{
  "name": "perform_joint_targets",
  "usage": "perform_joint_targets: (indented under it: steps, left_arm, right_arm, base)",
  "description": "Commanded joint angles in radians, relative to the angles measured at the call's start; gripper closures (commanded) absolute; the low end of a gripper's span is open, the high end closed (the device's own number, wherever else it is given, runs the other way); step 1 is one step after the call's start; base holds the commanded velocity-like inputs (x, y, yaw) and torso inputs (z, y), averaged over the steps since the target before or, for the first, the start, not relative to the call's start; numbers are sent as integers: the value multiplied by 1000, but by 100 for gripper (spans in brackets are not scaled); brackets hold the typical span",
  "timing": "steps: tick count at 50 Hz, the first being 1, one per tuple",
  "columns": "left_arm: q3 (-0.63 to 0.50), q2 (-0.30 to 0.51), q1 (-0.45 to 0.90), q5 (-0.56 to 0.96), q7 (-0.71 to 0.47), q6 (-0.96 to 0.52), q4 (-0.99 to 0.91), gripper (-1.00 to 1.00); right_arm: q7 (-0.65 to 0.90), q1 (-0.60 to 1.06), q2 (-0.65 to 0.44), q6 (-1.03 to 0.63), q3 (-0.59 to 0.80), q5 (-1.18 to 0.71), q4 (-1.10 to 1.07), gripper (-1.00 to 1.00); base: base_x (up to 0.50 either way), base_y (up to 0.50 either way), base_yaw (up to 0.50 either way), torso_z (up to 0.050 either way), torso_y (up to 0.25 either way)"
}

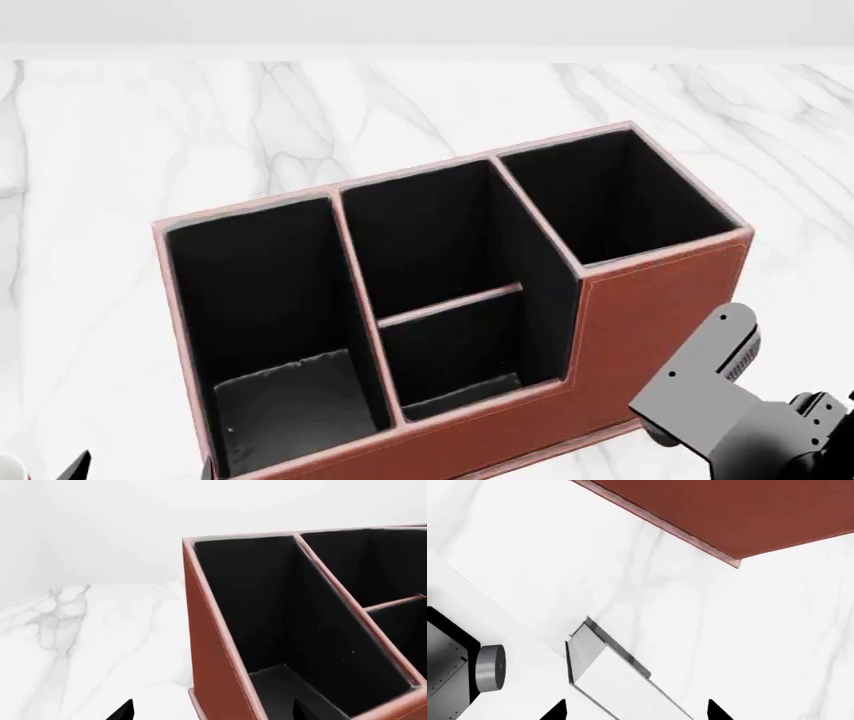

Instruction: Pick up the book and place it in the left compartment of the caddy.

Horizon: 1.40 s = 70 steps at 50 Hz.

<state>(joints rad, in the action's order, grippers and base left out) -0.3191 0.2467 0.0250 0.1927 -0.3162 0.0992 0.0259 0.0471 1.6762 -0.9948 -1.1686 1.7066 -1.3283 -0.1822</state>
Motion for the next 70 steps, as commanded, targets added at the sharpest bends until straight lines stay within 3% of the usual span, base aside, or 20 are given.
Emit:
perform_joint_targets:
  steps: [1,36,37,60,70]
  left_arm:
    - [-5,3,0,4,-3,1,0,-100]
    - [-19,16,-4,13,-11,6,-10,-100]
    - [-19,17,-4,14,-11,6,-10,-100]
    - [-27,22,-4,17,-18,13,-8,-100]
    - [-30,24,-3,18,-22,13,-8,-100]
  right_arm:
    - [-23,-22,17,13,16,24,32,-100]
    - [-91,-114,72,89,64,100,105,-100]
    - [-89,-114,70,94,66,108,99,100]
    - [-91,-144,72,131,63,114,93,100]
    - [5,-166,80,183,-44,-43,165,100]
  base:
    - [0,0,0,0,0]
    - [0,0,0,0,0]
    - [0,0,0,0,0]
    - [0,0,0,0,0]
    - [0,0,0,0,0]
